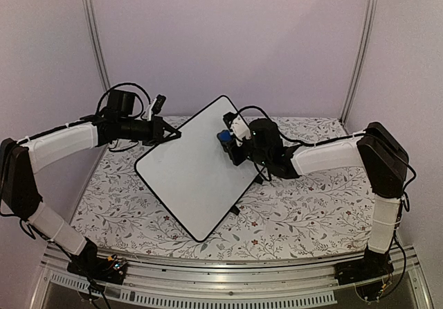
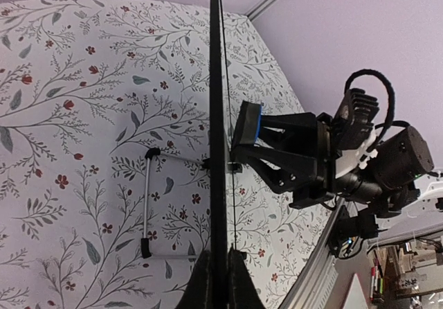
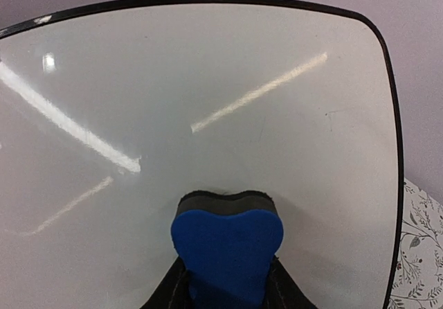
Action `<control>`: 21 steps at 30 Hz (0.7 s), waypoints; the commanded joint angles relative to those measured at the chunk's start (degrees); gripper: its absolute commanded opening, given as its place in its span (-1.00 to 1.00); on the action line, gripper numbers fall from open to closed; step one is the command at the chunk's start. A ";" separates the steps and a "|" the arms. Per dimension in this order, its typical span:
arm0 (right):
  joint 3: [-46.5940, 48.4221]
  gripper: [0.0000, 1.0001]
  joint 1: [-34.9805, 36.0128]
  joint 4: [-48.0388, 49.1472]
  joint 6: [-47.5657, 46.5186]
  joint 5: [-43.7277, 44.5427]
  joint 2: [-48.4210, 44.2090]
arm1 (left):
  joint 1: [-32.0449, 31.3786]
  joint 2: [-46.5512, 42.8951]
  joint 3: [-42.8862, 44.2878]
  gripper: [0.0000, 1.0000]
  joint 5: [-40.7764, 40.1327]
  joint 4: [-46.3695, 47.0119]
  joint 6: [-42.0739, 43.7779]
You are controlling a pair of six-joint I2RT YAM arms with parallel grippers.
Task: Erase the whiteboard
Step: Erase the whiteboard at the center of the board.
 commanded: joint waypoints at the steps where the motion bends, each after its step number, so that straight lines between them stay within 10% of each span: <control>1: -5.39 -0.36 -0.15 -0.34 1.58 0.54 0.78 | -0.22 0.55 -0.62 -1.00 0.03 1.24 3.28; 21: -8.41 -0.35 -0.61 1.19 2.12 2.20 -1.96 | -0.35 0.55 -0.71 -1.00 0.03 1.33 3.13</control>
